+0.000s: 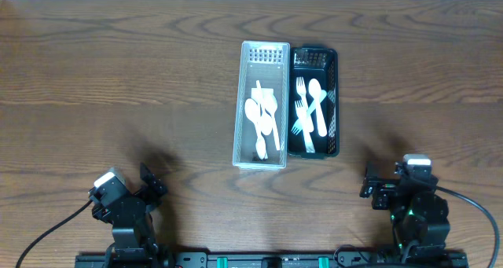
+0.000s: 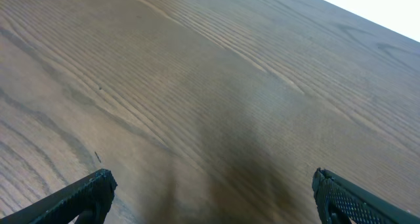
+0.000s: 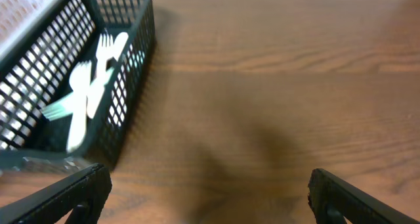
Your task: Pack container
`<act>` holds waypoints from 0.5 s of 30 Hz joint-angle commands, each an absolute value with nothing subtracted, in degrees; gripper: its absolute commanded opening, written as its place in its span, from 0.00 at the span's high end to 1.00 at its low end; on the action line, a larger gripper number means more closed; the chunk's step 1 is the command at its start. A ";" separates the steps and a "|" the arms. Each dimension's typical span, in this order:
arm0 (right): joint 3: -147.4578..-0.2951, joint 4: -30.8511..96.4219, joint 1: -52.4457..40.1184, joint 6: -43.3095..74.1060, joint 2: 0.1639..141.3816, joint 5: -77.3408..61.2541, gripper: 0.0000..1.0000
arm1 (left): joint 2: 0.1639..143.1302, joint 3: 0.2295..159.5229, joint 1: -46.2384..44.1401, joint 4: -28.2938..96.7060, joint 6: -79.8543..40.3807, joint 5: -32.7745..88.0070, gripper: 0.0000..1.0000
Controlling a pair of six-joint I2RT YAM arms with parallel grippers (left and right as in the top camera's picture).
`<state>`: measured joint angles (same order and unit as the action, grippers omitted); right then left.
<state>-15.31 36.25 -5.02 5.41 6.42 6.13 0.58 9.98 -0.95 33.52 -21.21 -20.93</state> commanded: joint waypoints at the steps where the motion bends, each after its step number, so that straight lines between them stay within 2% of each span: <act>1: -12.38 35.73 -4.14 5.08 3.62 6.87 0.01 | 0.19 8.99 -0.67 33.52 -21.74 -21.47 0.02; 15: -8.88 34.70 -2.22 5.08 0.32 7.07 0.01 | 0.19 8.99 -0.67 33.54 -21.74 -21.47 0.02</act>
